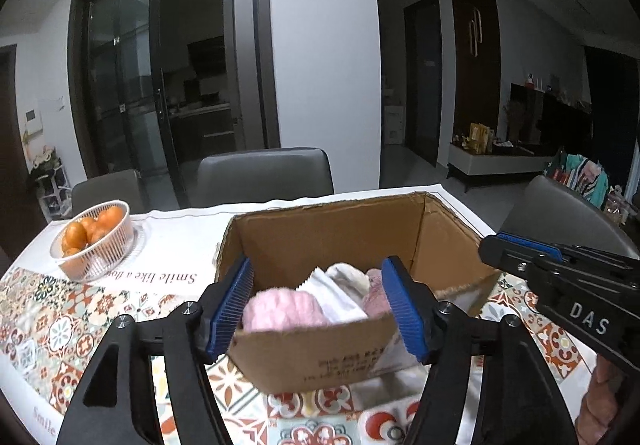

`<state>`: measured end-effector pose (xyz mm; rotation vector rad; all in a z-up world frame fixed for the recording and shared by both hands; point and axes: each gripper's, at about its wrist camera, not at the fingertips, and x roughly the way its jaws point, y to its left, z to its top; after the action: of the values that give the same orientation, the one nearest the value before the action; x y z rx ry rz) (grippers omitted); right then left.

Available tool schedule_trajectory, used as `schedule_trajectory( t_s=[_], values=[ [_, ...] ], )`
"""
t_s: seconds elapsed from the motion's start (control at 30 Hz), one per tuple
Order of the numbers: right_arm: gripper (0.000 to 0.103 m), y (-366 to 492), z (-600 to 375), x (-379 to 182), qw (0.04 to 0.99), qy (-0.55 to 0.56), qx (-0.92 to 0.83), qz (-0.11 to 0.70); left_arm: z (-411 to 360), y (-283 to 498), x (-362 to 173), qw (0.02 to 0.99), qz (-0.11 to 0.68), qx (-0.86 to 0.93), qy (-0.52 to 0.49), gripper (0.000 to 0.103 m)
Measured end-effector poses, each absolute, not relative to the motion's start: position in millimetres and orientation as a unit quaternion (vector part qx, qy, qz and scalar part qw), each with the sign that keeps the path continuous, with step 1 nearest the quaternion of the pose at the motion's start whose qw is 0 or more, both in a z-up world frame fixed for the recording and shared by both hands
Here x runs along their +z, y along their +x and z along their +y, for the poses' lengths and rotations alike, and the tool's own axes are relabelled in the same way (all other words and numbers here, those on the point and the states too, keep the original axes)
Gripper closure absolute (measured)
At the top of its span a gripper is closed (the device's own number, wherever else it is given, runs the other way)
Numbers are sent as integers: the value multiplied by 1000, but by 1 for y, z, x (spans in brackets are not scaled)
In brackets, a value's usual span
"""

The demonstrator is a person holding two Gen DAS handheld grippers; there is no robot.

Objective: Organize soft objects
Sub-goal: 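Move the right tool down to the remaining folded white cloth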

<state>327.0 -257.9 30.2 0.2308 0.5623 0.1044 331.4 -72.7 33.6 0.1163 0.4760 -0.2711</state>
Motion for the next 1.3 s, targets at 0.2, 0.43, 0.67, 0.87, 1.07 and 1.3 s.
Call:
schedule_trajectory(
  t_s=[0.2,0.43,0.67,0.87,1.07,1.3],
  values=[
    [74,309,-257,26,955,107,44,272,-70,311,32,964,232,-111,63,28],
    [66,288,-257,14,953,101,39,283,-70,291,22,963,241,-98,69,22],
    [65,276,-259,-5,945,103,35,309,-69,280,7,959,258,-92,75,16],
    [58,270,-261,-23,936,105,32,333,-69,272,-11,952,283,-88,78,14],
    [58,264,-260,-43,928,102,26,358,-67,267,-33,941,319,-84,76,14],
    [58,263,-258,-66,915,102,26,390,-64,263,-55,929,354,-81,73,14]
  ],
)
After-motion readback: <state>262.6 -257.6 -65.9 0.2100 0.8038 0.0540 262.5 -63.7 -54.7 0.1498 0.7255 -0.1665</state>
